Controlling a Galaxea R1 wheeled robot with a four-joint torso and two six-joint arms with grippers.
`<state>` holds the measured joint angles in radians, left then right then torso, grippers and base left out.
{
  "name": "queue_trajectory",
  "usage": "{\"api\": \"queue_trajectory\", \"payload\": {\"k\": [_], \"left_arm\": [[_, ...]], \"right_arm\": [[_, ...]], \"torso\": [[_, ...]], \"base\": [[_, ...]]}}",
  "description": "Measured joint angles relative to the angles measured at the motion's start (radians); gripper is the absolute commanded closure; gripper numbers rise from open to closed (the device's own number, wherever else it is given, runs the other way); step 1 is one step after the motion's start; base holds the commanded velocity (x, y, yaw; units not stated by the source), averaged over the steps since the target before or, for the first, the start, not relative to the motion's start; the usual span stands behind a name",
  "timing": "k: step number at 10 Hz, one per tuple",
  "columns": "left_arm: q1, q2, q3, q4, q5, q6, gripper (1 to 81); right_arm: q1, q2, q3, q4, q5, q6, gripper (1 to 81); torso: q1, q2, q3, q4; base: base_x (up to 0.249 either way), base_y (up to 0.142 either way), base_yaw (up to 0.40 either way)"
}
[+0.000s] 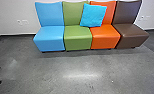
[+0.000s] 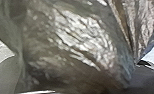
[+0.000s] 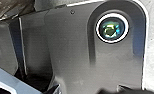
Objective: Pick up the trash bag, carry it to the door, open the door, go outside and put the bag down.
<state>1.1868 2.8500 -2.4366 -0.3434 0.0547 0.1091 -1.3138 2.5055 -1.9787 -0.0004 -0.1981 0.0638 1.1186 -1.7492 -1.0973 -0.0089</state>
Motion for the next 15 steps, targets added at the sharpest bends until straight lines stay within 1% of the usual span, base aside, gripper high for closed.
{"api": "queue_trajectory", "payload": {"k": [1, 2, 3, 4, 5, 7, 8, 9, 10, 11, 12, 15], "left_arm": [[0.014, 0.006, -0.002, 0.000, -0.001, 0.007, 81.1], [0.040, 0.014, -0.006, 0.000, 0.000, 0.021, 81.1], [0.089, 0.029, -0.021, 0.001, 0.052, 0.044, 81.1], [0.142, 0.046, -0.037, 0.001, 0.100, 0.049, 81.1], [0.171, 0.062, -0.053, 0.001, 0.112, 0.051, 81.1], [0.143, 0.087, -0.108, 0.001, 0.121, 0.073, 81.1], [0.141, 0.097, -0.124, 0.001, 0.114, 0.078, 81.1], [0.145, 0.109, -0.132, 0.001, 0.111, 0.082, 81.1], [0.148, 0.110, -0.132, 0.001, 0.103, 0.093, 81.1], [0.151, 0.105, -0.136, 0.001, 0.104, 0.095, 81.1], [0.155, 0.096, -0.137, 0.001, 0.106, 0.096, 81.1], [0.171, 0.095, -0.139, 0.001, 0.114, 0.096, 81.1]], "right_arm": [[-0.013, 0.023, -0.030, -0.005, 0.007, -0.001, 1.0], [-0.021, 0.050, -0.067, -0.014, 0.017, -0.001, 1.0], [-0.028, 0.075, -0.102, -0.024, 0.028, -0.001, 1.0], [-0.036, 0.093, -0.124, -0.031, 0.040, -0.003, 1.0], [-0.050, 0.118, -0.155, -0.038, 0.053, -0.003, 1.0], [-0.072, 0.160, -0.225, -0.047, 0.078, -0.004, 1.0], [-0.075, 0.174, -0.246, -0.049, 0.087, -0.004, 1.0], [-0.077, 0.192, -0.269, -0.050, 0.101, -0.005, 1.0], [-0.083, 0.197, -0.274, -0.050, 0.104, -0.005, 1.0], [-0.090, 0.197, -0.284, -0.050, 0.101, -0.005, 1.0], [-0.088, 0.196, -0.295, -0.050, 0.101, -0.005, 1.0], [-0.088, 0.213, -0.316, -0.051, 0.104, -0.005, 1.0]], "torso": [[-0.023, 0.036, 0.003, 0.000], [-0.046, 0.071, 0.003, 0.000], [-0.069, 0.108, 0.003, 0.000], [-0.091, 0.141, 0.003, 0.000], [-0.113, 0.176, 0.003, 0.000], [-0.162, 0.250, 0.003, 0.000], [-0.185, 0.286, 0.003, 0.000], [-0.208, 0.322, 0.003, 0.000], [-0.230, 0.355, 0.004, 0.000], [-0.246, 0.381, 0.012, 0.000], [-0.262, 0.407, 0.032, 0.000], [-0.328, 0.507, 0.134, 0.000]], "base": [[0.000, 0.000, 0.000], [0.000, 0.000, 0.000], [0.000, 0.000, 0.000], [0.000, 0.000, 0.000], [0.000, 0.000, 0.000], [0.000, 0.000, 0.000], [0.000, 0.000, 0.000], [0.000, 0.000, 0.000], [0.000, 0.000, 0.000], [0.000, 0.000, 0.000], [0.000, 0.000, 0.000], [0.000, 0.000, 0.000]]}}
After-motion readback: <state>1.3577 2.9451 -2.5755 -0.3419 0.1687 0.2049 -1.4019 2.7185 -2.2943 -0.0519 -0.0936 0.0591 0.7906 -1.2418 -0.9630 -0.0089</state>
